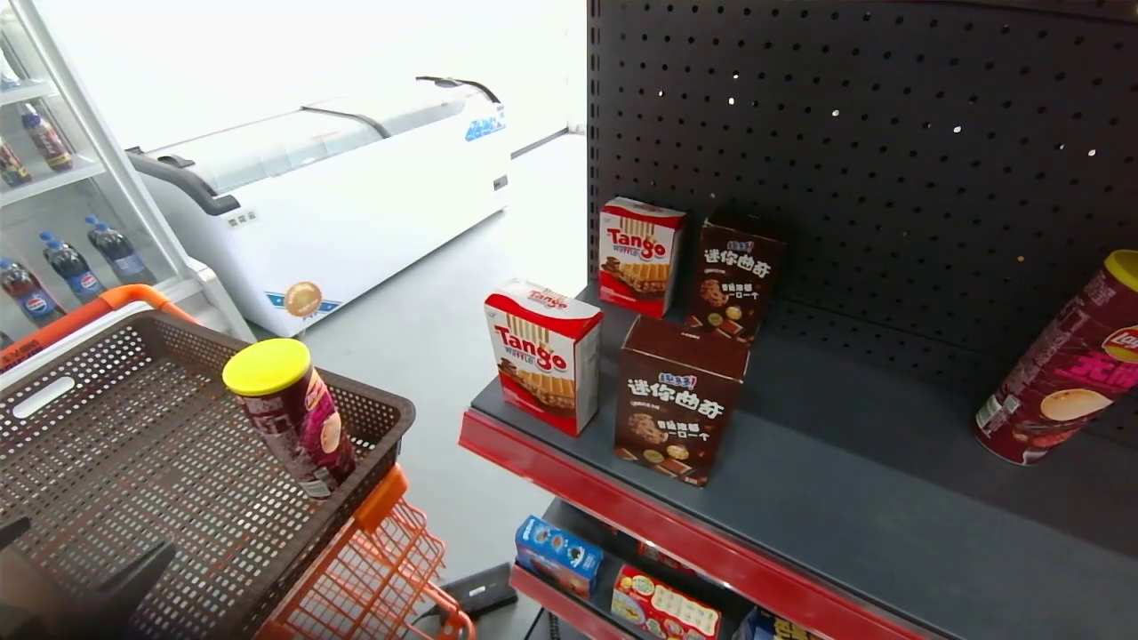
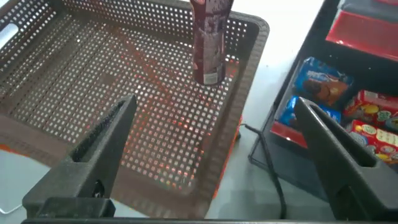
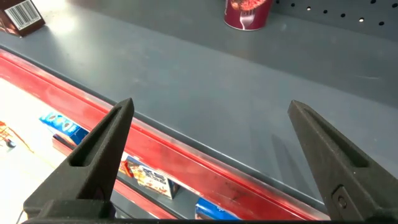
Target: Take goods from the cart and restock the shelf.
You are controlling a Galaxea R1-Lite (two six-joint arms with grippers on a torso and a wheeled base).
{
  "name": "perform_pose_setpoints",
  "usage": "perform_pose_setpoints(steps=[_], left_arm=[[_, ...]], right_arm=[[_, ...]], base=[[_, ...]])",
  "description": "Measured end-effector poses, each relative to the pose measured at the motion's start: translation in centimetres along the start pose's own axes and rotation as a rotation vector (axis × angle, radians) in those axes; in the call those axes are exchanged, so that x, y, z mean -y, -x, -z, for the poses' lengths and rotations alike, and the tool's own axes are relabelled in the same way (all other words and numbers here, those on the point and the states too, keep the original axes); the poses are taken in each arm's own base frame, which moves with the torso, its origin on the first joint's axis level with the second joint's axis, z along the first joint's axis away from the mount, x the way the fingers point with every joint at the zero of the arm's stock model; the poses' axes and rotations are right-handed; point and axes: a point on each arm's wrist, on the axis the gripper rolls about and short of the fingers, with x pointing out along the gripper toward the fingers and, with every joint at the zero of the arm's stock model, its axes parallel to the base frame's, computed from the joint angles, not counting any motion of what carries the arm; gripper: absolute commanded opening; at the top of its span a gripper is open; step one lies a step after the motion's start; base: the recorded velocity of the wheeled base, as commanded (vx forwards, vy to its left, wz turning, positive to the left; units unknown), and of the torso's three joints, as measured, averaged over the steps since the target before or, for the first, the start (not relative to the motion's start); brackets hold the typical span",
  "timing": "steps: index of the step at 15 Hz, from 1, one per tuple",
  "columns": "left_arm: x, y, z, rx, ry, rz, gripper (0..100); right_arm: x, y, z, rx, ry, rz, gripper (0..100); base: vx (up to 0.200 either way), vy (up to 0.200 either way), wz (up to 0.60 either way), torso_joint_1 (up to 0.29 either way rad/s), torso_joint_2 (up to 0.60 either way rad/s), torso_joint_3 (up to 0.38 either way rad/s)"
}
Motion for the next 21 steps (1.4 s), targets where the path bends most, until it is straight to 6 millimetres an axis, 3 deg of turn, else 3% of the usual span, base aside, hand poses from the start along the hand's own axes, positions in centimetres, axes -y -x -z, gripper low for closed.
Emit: perform_pose_setpoints(steps=[5, 10, 15, 21], left_arm=[[-0.4, -7.8, -1.3, 0.029, -0.002, -0.011, 100], [-0.5, -13.9, 0.5, 0.048, -0.016, -0.017, 100], [-0.6, -17.9, 2.4, 0.076, -0.019, -0.023, 100], [-0.8, -22.6, 2.5, 0.122, -0.022, -0.029, 100]], right_arm=[[0.0, 0.0, 0.0, 0.0, 0.0, 0.0, 100], [0.0, 0.0, 0.0, 0.0, 0.0, 0.0, 100], [0.0, 0.0, 0.0, 0.0, 0.0, 0.0, 100], [0.0, 0.0, 0.0, 0.0, 0.0, 0.0, 100]], base=[[0.0, 0.0, 0.0, 0.0, 0.0, 0.0], [0.0, 0.0, 0.0, 0.0, 0.0, 0.0], [0.0, 0.0, 0.0, 0.0, 0.0, 0.0], [0.0, 0.0, 0.0, 0.0, 0.0, 0.0]])
